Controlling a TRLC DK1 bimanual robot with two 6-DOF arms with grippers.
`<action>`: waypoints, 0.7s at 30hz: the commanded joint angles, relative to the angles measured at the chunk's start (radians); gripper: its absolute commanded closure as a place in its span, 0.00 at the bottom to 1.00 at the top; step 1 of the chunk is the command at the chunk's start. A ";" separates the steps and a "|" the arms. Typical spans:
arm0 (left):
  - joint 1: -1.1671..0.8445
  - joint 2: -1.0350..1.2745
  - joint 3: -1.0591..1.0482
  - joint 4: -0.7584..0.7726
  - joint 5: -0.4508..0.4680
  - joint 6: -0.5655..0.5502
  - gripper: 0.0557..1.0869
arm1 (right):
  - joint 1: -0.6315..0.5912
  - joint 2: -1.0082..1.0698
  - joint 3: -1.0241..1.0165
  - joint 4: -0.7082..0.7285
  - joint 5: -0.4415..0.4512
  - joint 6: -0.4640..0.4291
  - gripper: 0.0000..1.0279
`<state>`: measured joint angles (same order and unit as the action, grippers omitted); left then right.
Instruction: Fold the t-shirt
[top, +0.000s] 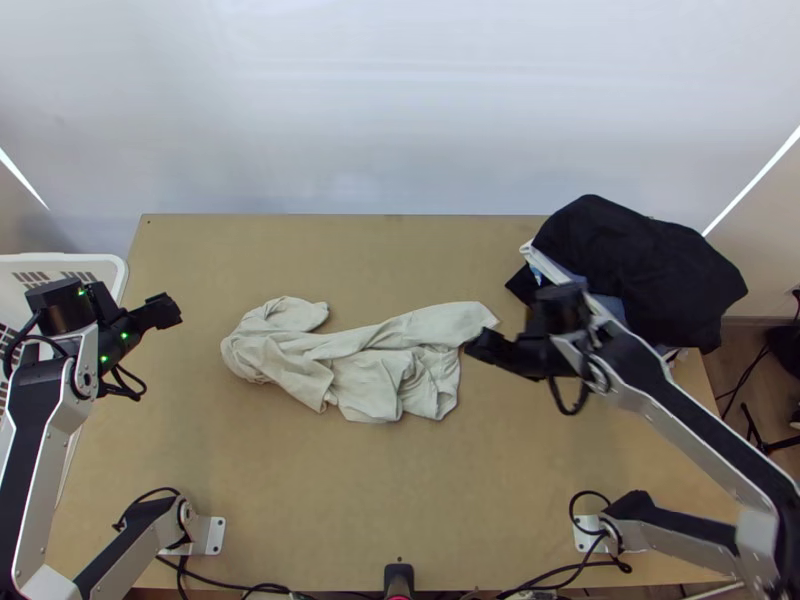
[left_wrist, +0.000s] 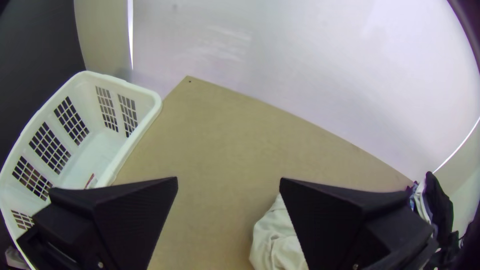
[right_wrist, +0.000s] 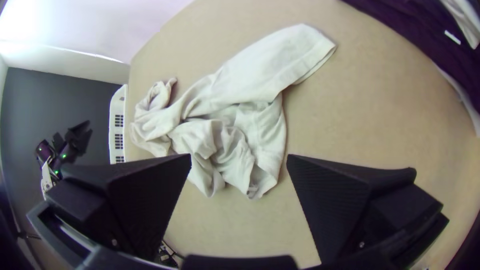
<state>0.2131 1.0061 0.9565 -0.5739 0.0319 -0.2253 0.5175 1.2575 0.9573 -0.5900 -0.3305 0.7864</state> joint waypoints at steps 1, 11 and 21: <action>-0.004 0.002 0.010 0.006 -0.015 0.001 0.04 | 0.038 0.217 0.029 0.107 -0.047 0.037 0.15; -0.014 0.012 0.036 0.009 -0.052 0.001 0.04 | 0.029 0.410 0.052 0.291 -0.022 -0.036 0.27; -0.009 0.009 0.050 0.009 -0.073 0.006 0.04 | 0.032 0.490 0.084 0.433 0.090 -0.058 0.69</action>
<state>0.2020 1.0168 0.9955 -0.5655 -0.0311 -0.2237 0.5438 1.6764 1.0130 -0.2211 -0.2844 0.7422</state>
